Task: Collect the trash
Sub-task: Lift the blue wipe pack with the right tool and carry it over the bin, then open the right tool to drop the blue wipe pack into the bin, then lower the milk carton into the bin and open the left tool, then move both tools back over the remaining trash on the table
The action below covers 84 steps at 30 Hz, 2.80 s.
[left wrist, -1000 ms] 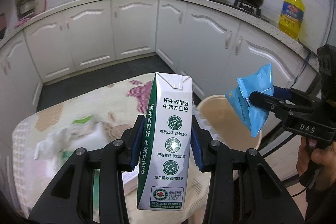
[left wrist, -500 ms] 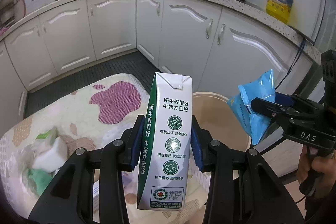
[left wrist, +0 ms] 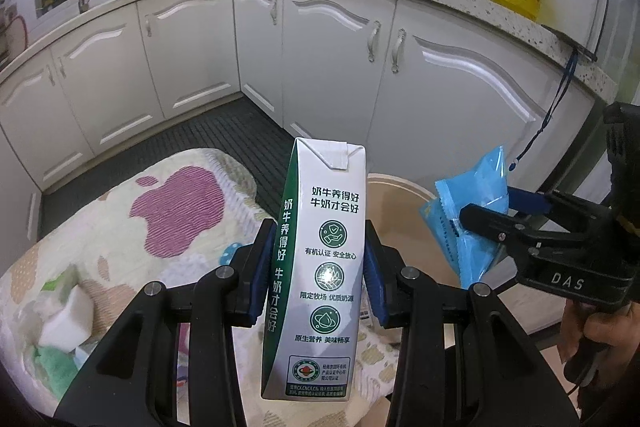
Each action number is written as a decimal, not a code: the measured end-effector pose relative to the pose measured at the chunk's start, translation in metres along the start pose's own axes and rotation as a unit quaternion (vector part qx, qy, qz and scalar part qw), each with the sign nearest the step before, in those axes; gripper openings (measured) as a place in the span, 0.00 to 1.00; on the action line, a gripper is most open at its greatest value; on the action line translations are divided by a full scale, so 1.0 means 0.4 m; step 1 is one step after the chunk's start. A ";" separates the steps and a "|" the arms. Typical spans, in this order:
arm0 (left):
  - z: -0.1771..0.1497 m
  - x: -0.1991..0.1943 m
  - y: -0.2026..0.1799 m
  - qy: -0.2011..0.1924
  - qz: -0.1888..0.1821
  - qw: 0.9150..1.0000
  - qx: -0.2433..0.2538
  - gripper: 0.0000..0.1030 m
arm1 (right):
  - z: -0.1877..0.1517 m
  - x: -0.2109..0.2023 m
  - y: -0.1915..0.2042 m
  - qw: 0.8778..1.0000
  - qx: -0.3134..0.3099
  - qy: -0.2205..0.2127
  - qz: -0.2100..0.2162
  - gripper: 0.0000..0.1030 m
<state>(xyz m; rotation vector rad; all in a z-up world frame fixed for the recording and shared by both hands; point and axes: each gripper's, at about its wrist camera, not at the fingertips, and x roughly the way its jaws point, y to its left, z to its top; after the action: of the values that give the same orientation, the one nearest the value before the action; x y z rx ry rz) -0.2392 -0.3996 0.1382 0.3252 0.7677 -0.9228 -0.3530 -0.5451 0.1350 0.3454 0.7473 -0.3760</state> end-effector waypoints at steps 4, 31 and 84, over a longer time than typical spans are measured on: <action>0.008 0.027 -0.021 0.005 -0.006 1.000 0.004 0.37 | -0.008 0.015 -0.028 1.000 0.007 0.006 -0.010 0.61; 0.016 0.137 -0.018 0.030 -0.047 0.998 -0.038 0.64 | -0.027 0.092 -0.103 0.997 0.054 0.022 -0.055 0.76; -0.201 -0.344 0.435 -0.024 0.113 0.985 -0.130 0.64 | -0.012 0.036 0.442 0.993 -0.105 0.001 0.051 0.79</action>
<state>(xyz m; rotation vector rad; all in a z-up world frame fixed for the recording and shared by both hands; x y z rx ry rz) -0.1851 -0.1720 0.1699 0.1565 0.7799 -0.6069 -0.2669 -0.3907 0.1513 0.1842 0.7614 -0.1978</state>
